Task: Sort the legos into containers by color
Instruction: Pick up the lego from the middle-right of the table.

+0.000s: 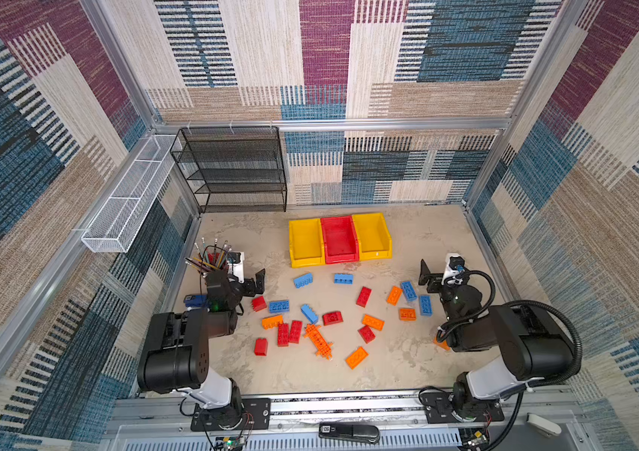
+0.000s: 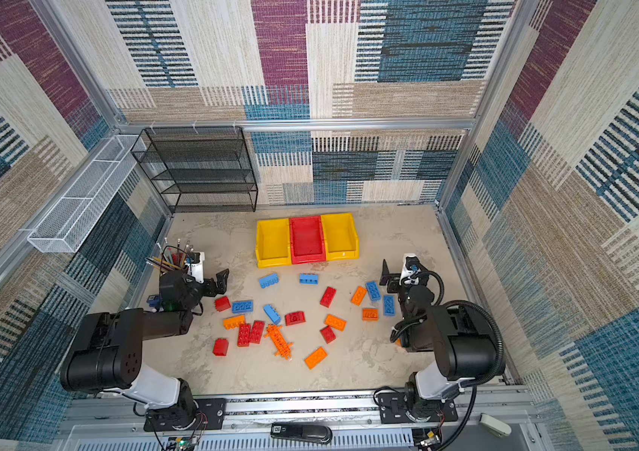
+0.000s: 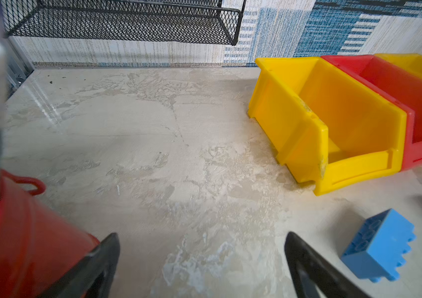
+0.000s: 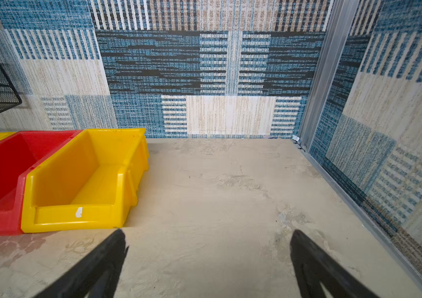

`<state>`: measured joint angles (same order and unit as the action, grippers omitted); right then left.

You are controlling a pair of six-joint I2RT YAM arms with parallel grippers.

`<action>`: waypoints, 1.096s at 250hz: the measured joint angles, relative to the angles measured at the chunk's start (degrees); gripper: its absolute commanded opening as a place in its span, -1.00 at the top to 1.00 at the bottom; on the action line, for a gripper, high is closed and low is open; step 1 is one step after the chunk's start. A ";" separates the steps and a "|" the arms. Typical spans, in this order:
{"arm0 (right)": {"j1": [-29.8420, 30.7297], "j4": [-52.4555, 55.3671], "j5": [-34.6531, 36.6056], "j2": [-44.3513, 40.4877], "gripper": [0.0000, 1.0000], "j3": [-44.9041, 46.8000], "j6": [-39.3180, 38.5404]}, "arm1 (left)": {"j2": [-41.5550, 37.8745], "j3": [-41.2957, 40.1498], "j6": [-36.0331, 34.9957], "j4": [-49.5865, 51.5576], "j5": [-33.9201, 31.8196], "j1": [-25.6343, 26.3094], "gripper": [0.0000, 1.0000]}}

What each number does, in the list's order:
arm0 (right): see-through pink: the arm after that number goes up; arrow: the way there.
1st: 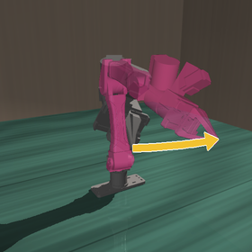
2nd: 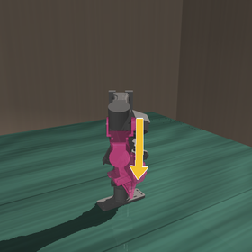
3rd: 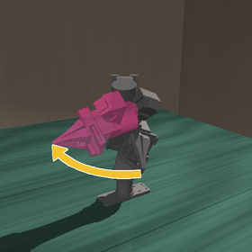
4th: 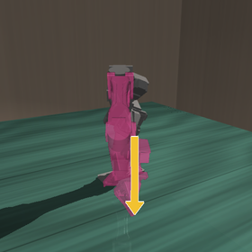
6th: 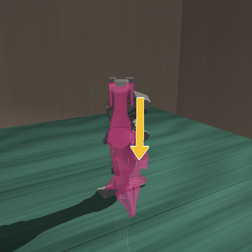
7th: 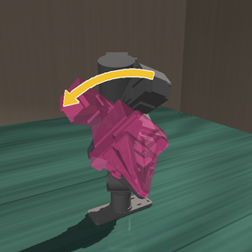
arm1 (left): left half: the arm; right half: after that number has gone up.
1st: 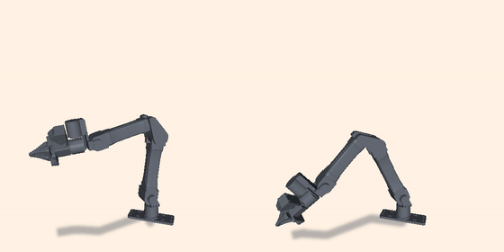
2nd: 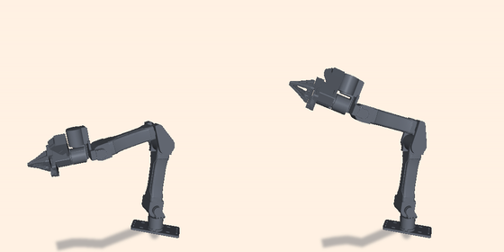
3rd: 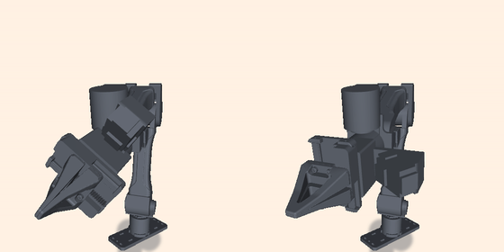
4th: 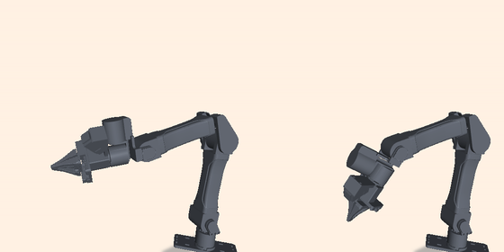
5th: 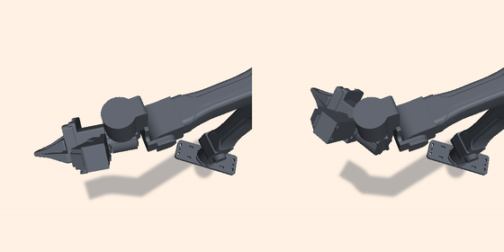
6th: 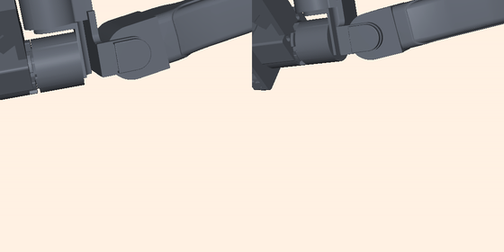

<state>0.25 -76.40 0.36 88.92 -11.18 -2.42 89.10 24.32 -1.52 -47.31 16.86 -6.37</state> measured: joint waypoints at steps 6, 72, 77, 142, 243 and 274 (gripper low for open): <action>0.00 -0.04 -0.15 0.00 -0.99 0.00 0.00 | 0.00 0.00 0.00 0.00 0.00 0.00 -1.00; 0.00 -0.02 -0.28 0.00 -0.99 0.07 0.00 | 0.00 0.00 0.00 0.00 0.00 0.00 -0.99; 0.00 -0.04 -0.28 0.00 -0.99 0.07 0.00 | 0.00 0.00 0.00 0.00 0.00 0.00 -0.99; 0.00 -0.04 -0.28 -0.02 -0.99 0.07 0.00 | 0.00 0.00 0.00 0.00 0.00 0.00 -0.99; -0.02 0.11 -0.33 -0.02 -0.99 -0.02 0.00 | 0.00 0.00 0.00 0.00 0.00 0.00 -0.99; -0.02 0.13 -0.26 -0.17 -0.99 0.15 0.09 | 0.00 0.00 0.00 0.00 0.00 0.00 -0.94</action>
<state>0.23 -76.27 0.10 88.75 -11.03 -2.33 89.10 24.32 -1.52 -47.31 16.86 -6.37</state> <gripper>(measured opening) 0.994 0.991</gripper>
